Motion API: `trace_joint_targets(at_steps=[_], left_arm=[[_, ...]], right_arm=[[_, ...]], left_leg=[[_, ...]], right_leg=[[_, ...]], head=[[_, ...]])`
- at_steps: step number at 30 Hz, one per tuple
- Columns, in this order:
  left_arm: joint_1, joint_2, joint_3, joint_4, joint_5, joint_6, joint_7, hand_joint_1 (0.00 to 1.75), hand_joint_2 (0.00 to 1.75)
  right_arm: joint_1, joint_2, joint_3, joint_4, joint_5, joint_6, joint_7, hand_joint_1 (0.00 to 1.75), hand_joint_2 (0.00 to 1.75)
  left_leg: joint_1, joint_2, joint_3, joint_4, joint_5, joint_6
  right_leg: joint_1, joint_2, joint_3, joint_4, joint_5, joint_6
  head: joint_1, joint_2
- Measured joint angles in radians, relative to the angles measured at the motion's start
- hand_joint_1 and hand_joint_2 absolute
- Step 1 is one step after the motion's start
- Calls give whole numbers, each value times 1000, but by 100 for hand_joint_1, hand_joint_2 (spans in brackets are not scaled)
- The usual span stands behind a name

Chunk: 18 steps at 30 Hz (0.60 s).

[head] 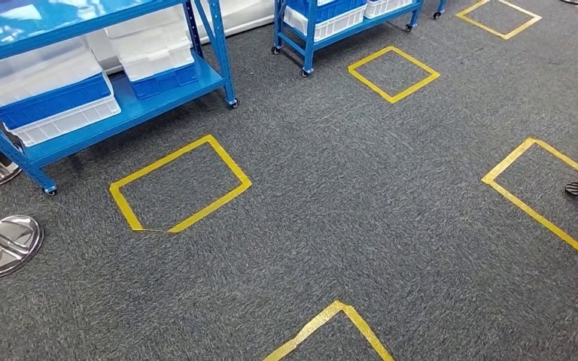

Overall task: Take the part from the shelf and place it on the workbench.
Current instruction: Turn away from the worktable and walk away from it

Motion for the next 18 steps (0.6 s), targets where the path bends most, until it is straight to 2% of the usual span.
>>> trace_joint_targets(at_steps=[1,2,3,4,6,7,9,11,13,15,16,17,18], left_arm=[[0,0,0,0,0,0,0,0,0],[0,-1,0,0,0,0,0,0,0],[0,-1,0,0,0,0,0,0,0],[0,-1,0,0,0,0,0,0,0],[1,-2,0,0,0,0,0,0,0],[0,-2,0,0,0,0,0,0,0],[-1,-2,0,0,0,0,0,0,0],[-1,-2,0,0,0,0,0,0,0],[-1,-3,0,0,0,0,0,0,0],[0,-3,0,0,0,0,0,0,0],[0,-3,0,0,0,0,0,0,0],[1,-3,0,0,0,0,0,0,0],[1,-3,0,0,0,0,0,0,0]], right_arm=[[1,0,0,0,0,0,0,0,175],[1,1,0,0,0,0,0,0,175],[1,1,0,0,0,0,0,0,175],[0,1,0,0,0,0,0,0,175],[0,1,1,0,0,0,0,0,175],[1,1,1,0,0,0,0,0,175],[1,0,1,0,0,0,0,0,175],[0,0,0,0,0,0,0,0,175],[0,0,0,0,0,0,0,0,175],[1,0,0,0,0,0,0,0,175],[1,0,0,0,0,0,0,0,175],[1,0,0,0,0,0,0,0,175],[1,0,0,0,0,0,0,0,175]], left_leg=[[0,0,-2,3,-1,0],[-1,0,-3,6,-2,0],[0,-1,-3,9,-4,-1],[0,-1,-2,14,-8,-3],[-2,-2,-4,25,-16,-11],[-4,-3,-6,30,-18,-16],[-6,-4,-9,34,-21,-24],[-5,-4,-14,42,-30,-33],[-3,-5,-43,110,-77,-43],[1,-6,-105,246,-144,-49],[2,-6,-131,302,-161,-51],[2,-6,-142,325,-159,-51],[3,-6,-133,305,-137,-50]], right_leg=[[-1,0,-21,44,-12,3],[-3,-1,-25,53,-3,6],[-4,-1,-9,22,24,7],[-6,-2,24,-42,62,8],[-5,-2,83,-161,106,4],[-3,-2,96,-190,112,-1],[2,0,95,-197,111,-12],[-1,-1,94,-201,115,-24],[-5,-1,93,-205,119,-34],[-4,-2,90,-205,119,-39],[-3,-3,90,-204,119,-39],[-3,-3,90,-204,119,-39],[-3,-3,91,-203,118,-39]], head=[[0,0],[0,0],[0,0],[0,0],[0,0],[0,0],[-1,0],[-1,0],[-1,0],[-1,0],[-1,0],[-1,0],[-1,0]])
